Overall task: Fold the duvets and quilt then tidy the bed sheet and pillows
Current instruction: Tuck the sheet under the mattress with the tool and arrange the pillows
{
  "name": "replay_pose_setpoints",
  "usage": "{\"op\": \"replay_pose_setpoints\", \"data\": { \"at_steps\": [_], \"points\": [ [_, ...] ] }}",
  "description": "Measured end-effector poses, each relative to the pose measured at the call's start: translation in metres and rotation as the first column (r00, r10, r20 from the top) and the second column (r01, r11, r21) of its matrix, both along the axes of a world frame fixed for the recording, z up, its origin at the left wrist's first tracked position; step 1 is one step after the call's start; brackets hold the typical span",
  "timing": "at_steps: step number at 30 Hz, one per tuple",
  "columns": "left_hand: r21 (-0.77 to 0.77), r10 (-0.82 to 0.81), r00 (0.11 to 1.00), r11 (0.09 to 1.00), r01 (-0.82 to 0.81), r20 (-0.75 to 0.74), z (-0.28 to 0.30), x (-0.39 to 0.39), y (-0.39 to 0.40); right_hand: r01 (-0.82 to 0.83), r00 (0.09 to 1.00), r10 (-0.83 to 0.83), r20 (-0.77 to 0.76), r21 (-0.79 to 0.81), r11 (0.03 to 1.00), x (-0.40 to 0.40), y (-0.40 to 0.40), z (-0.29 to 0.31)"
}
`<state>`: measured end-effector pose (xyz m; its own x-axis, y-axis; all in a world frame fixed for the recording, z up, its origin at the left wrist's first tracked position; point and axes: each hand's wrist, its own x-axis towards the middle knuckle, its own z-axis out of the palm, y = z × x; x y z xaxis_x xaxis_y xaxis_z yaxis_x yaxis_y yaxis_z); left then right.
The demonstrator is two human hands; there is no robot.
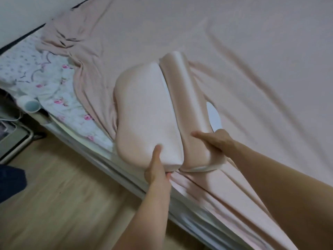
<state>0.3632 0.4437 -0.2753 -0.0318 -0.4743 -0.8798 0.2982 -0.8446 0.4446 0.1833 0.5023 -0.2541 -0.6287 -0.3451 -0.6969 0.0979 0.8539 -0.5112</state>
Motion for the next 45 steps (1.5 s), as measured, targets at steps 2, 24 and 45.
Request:
{"op": "replay_pose_setpoints", "data": {
  "at_steps": [2, 24, 45],
  "points": [
    [-0.009, -0.007, 0.998, 1.0, 0.006, -0.059, 0.008, -0.012, 0.003, 0.025, 0.992, -0.019, 0.124, -0.048, 0.999, -0.01, -0.003, -0.004],
    [-0.489, -0.79, 0.511, 0.317, 0.813, 0.338, 0.088, -0.393, 0.133, 0.632, 0.594, -0.705, -0.389, -0.317, 0.707, -0.279, 0.228, 0.047],
    [-0.169, -0.648, 0.018, -0.172, 0.971, 0.761, 0.028, -0.311, -0.03, 0.205, 0.753, -0.268, -0.6, -0.173, 0.963, -0.188, 0.051, 0.019]
  ]
}}
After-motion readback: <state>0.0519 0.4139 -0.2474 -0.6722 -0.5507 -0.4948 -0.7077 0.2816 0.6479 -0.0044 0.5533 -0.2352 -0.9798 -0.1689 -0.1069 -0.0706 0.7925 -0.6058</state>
